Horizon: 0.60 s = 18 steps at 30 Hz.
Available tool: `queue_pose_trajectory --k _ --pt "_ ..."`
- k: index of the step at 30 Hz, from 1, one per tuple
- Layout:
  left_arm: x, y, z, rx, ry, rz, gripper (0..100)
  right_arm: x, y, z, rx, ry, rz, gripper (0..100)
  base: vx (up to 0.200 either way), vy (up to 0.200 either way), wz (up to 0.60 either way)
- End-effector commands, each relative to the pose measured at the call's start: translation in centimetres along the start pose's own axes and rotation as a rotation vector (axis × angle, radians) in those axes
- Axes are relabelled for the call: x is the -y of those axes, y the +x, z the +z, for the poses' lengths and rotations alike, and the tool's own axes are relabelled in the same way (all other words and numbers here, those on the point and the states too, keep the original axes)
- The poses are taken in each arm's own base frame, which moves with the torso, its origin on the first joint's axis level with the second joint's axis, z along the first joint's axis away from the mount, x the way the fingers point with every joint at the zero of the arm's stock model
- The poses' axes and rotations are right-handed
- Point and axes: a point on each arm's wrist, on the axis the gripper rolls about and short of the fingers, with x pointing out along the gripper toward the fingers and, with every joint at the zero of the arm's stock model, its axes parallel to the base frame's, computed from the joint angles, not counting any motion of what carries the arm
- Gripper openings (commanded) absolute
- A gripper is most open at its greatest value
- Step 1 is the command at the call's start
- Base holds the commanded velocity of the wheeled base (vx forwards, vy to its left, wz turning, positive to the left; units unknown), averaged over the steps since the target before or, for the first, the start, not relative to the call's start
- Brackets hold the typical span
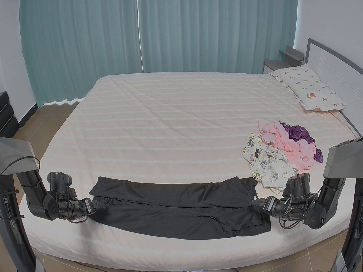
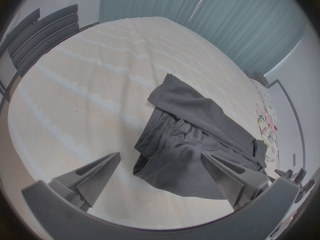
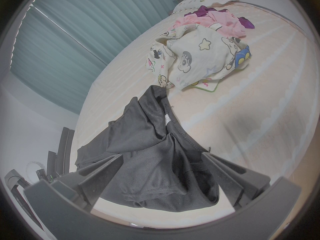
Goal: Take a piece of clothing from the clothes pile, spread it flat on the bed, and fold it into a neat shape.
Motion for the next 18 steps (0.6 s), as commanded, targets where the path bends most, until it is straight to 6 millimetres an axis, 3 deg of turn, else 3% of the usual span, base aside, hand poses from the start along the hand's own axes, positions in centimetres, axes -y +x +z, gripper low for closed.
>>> queue_pose_trajectory --k 1,5,6,18 --pt "0.05 0.90 -1.20 -0.028 0.017 0.037 100 -0.18 0.08 -0.19 -0.002 -0.005 0.008 100 0.000 0.000 0.00" --pt "0.28 1.46 -1.56 -0.009 0.033 0.078 100 -0.29 0.08 -0.19 -0.001 -0.008 0.012 100 0.000 0.000 0.00" --pt "0.35 1.44 -1.50 -0.003 0.032 0.076 0 -0.29 0.13 -0.19 -0.002 -0.008 0.013 100 0.000 0.000 0.00" --pt "-0.52 0.49 -1.99 -0.004 -0.005 0.129 0 -0.28 0.00 -0.15 0.001 -0.007 0.012 100 0.000 0.000 0.00"
